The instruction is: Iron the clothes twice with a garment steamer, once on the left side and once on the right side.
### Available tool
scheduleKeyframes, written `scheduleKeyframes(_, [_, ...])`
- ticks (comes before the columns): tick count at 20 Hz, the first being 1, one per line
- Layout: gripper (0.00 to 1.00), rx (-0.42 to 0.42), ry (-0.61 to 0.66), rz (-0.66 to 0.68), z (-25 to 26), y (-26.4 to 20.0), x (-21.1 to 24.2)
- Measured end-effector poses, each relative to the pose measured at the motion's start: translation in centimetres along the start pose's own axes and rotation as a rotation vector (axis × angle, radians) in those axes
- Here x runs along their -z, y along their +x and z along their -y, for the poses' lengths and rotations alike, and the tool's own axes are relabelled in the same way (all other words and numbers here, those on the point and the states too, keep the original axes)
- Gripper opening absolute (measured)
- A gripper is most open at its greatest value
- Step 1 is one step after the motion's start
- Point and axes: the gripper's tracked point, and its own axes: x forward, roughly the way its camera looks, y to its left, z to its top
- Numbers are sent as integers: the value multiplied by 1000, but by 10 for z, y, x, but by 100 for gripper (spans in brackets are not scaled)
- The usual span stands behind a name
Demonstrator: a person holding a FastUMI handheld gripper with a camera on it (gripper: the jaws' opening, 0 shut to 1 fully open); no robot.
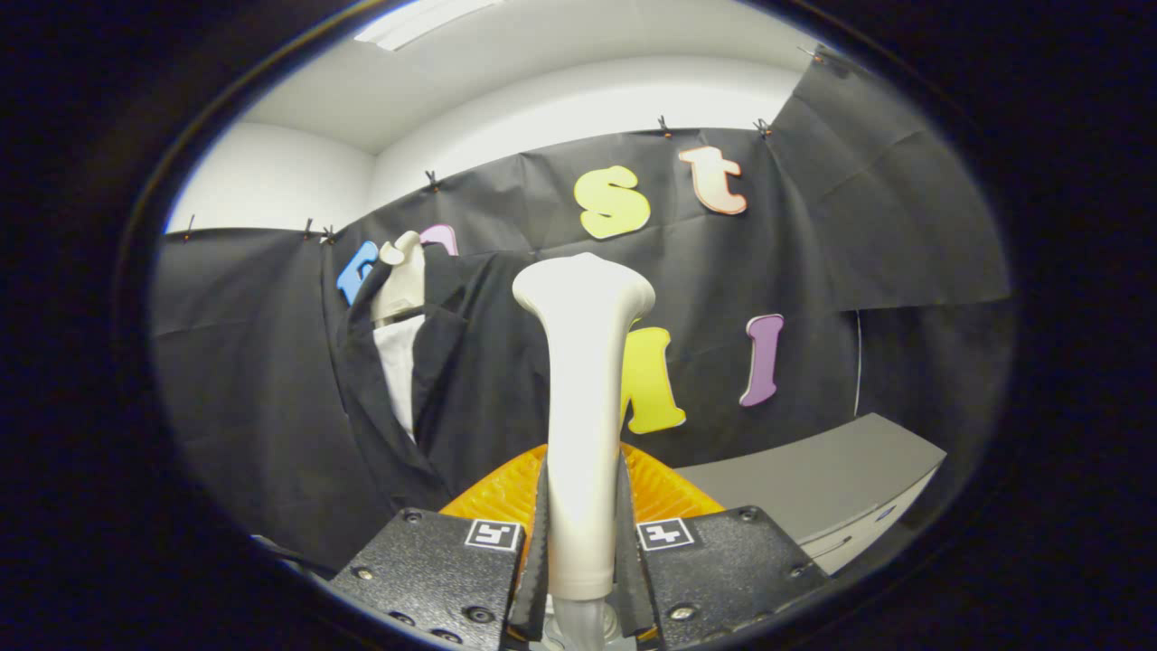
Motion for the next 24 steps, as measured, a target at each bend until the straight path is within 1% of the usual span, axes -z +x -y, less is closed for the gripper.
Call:
scheduleKeyframes(5, [34, -57, -46, 5, -60, 20, -1])
scheduleKeyframes(8, [34, -79, -52, -9, -83, 31, 4])
scheduleKeyframes(15, [34, -52, -99, -47, -97, 47, 19])
scheduleKeyframes(19, [34, -37, -126, -56, -93, 46, 25])
scheduleKeyframes(24, [34, -32, -127, -96, -86, 45, 43])
